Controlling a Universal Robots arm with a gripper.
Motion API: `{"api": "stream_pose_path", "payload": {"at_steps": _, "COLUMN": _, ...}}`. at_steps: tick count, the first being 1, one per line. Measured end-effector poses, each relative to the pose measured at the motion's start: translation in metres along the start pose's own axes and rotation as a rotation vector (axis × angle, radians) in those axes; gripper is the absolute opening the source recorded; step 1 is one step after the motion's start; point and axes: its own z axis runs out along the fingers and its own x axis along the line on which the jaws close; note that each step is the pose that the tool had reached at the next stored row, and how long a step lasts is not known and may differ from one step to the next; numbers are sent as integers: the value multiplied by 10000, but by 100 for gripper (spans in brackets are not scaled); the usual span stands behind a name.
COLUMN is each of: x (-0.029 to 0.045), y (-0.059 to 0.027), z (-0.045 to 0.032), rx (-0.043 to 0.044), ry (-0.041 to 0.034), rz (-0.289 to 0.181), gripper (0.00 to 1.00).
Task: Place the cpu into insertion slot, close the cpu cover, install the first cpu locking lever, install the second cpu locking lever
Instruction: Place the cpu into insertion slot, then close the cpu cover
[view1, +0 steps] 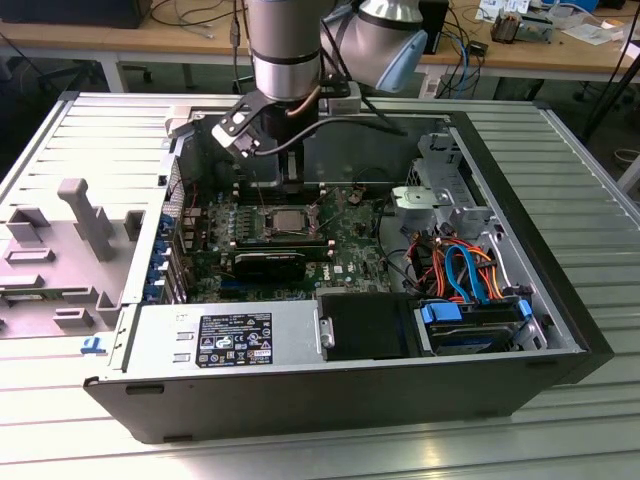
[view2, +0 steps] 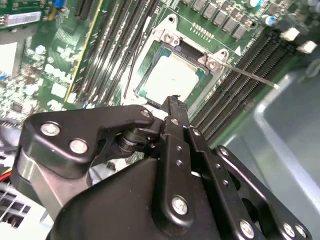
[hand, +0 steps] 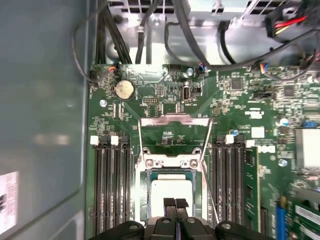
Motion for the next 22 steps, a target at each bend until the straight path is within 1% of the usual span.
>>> {"api": "stream_pose_path", "payload": {"at_steps": 1, "x": 0, "y": 0, "z": -2, "rx": -1, "ry": 3, "rz": -1, "gripper": 11}}
{"api": "stream_pose_path", "payload": {"at_steps": 2, "x": 0, "y": 4, "z": -2, "rx": 17, "ry": 5, "rz": -22, "gripper": 11}}
{"api": "stream_pose_path", "payload": {"at_steps": 3, "x": 0, "y": 8, "z": -2, "rx": 266, "ry": 8, "rz": -88, "gripper": 11}}
{"api": "stream_pose_path", "payload": {"at_steps": 4, "x": 0, "y": 12, "z": -2, "rx": 471, "ry": 11, "rz": -120, "gripper": 11}}
{"api": "stream_pose_path", "payload": {"at_steps": 5, "x": 0, "y": 15, "z": -2, "rx": 531, "ry": 6, "rz": -130, "gripper": 11}}
{"api": "stream_pose_path", "payload": {"at_steps": 6, "x": 0, "y": 15, "z": -2, "rx": 542, "ry": 4, "rz": -220, "gripper": 11}}
{"api": "stream_pose_path", "payload": {"at_steps": 7, "x": 0, "y": 15, "z": -2, "rx": 538, "ry": 8, "rz": -403, "gripper": 11}}
{"api": "stream_pose_path", "payload": {"at_steps": 9, "x": 0, "y": 16, "z": -1, "rx": 531, "ry": 13, "rz": -611, "gripper": 11}}
{"api": "stream_pose_path", "payload": {"at_steps": 22, "x": -2, "y": 27, "z": -1, "rx": 529, "ry": 14, "rz": -666, "gripper": 11}}
